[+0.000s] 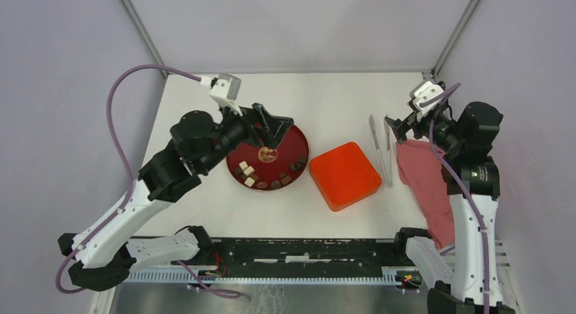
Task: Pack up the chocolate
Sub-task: Adjust the packing box at the center of the board, then reset both arms
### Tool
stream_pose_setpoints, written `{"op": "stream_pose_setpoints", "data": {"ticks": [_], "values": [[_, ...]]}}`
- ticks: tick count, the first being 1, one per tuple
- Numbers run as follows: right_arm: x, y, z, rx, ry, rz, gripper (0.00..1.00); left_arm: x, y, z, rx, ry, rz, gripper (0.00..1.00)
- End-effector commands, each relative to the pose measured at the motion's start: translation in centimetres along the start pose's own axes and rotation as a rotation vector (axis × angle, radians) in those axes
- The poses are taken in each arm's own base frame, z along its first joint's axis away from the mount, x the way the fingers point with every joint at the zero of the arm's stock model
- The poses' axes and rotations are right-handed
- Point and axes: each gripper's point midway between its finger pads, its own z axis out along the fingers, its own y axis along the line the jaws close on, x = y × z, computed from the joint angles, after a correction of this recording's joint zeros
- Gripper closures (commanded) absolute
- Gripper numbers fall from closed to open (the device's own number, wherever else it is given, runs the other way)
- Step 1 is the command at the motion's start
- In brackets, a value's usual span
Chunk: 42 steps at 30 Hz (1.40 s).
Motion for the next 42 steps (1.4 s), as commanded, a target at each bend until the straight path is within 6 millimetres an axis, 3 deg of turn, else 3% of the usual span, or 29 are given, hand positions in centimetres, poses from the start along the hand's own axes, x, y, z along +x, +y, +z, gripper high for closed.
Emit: {"op": "stream_pose_setpoints", "data": {"ticks": [1,6,12,17,42], "values": [[-6.1,-0.3,-1.6,0.018,-0.172,0.092,0.02,-2.5,0.2,-2.8,0.004,-0.051,0.059,0.00],[-7.5,-0.1,-2.2,0.020,-0.203,0.178,0.02,-2.9,-0.8,-4.2,0.068,-0.063,0.031,0.00],[-7.9,-2.4,-2.7,0.160,-0.196,0.361,0.02,-3.7,-0.7,-5.7,0.077,-0.105,0.009,0.00],[-8.6,-2.3,-3.0,0.150,-0.216,0.379,0.02,-3.9,-0.7,-5.9,0.081,-0.115,0.008,0.00],[-7.9,-2.3,-2.4,0.140,-0.228,0.399,0.02,-3.0,0.1,-5.9,0.057,-0.107,0.015,0.00]]}}
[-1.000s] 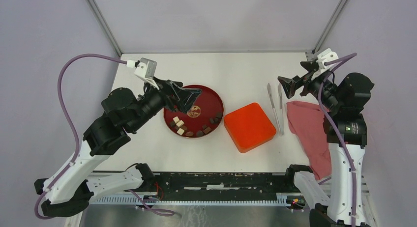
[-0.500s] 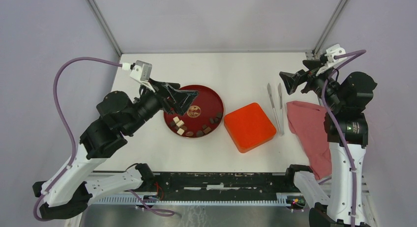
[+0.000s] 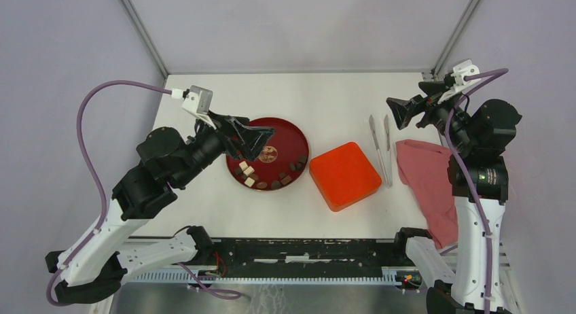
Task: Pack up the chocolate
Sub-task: Reset both arms
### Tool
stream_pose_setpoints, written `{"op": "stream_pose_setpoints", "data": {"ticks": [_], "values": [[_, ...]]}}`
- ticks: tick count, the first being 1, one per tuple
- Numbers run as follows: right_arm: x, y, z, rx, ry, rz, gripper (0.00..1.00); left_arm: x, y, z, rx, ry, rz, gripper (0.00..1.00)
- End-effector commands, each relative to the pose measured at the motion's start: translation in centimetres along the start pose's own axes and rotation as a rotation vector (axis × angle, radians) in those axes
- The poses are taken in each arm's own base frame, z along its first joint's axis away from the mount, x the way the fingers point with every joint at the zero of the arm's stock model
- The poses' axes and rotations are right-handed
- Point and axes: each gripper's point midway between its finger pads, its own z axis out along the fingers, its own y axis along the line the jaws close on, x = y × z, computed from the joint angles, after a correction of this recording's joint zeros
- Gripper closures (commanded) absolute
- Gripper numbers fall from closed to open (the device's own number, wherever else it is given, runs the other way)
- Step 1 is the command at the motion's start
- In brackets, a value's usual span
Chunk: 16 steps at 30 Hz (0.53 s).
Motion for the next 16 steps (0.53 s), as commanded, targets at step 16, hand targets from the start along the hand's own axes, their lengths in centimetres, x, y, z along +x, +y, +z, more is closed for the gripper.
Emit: {"op": "stream_pose_setpoints", "data": {"ticks": [16], "values": [[-0.92,-0.09,0.10,-0.003,-0.036,0.002,0.02,-0.45,0.27,0.07,-0.007,-0.026,0.031,0.00]]}}
